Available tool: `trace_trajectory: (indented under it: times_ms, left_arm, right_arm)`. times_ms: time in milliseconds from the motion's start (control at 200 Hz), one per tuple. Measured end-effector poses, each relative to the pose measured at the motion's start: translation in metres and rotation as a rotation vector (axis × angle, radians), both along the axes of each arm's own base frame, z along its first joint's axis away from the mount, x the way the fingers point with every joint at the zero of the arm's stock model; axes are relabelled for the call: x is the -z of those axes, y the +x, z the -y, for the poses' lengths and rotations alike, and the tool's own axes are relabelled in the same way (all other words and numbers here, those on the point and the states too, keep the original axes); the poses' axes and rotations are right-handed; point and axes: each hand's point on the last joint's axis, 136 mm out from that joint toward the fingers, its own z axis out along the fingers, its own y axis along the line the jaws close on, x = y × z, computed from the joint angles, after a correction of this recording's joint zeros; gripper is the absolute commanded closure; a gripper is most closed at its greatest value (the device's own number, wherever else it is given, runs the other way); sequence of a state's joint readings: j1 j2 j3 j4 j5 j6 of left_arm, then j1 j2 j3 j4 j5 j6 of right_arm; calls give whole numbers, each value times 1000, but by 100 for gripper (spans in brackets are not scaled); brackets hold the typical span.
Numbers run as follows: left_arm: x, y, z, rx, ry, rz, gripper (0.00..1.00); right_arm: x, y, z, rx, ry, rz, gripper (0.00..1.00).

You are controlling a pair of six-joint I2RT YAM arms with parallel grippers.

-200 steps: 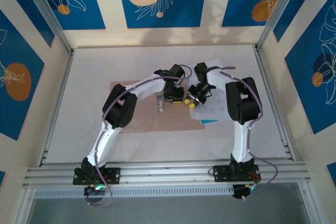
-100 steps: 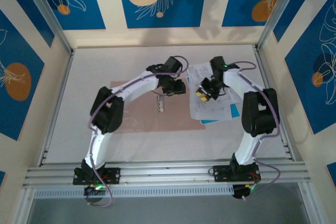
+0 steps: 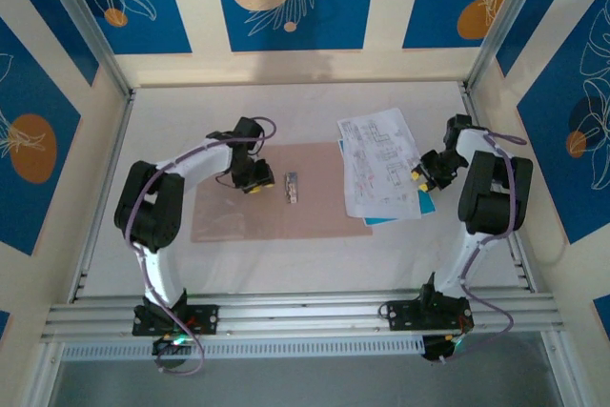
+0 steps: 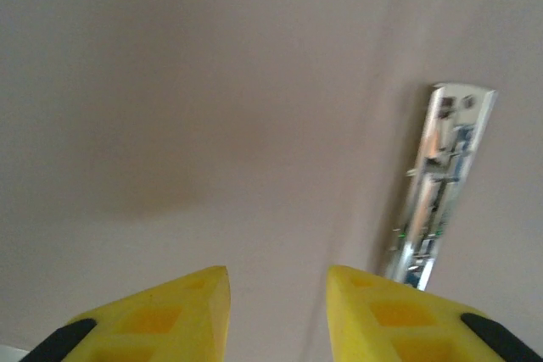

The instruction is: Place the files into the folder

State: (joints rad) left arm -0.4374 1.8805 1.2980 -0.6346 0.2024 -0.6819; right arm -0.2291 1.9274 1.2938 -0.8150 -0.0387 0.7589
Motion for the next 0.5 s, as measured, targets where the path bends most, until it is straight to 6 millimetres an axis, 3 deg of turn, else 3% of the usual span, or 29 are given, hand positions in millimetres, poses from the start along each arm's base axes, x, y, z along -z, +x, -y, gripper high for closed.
trace_trajectory:
  times_ms: [265, 500]
  left_arm:
    - [13, -1, 12, 18, -37, 4, 68]
    - [21, -3, 36, 34, -88, -2, 69]
  right_arm:
    - [8, -9, 0, -14, -2, -51, 59]
    - [8, -11, -13, -56, 28, -60, 58]
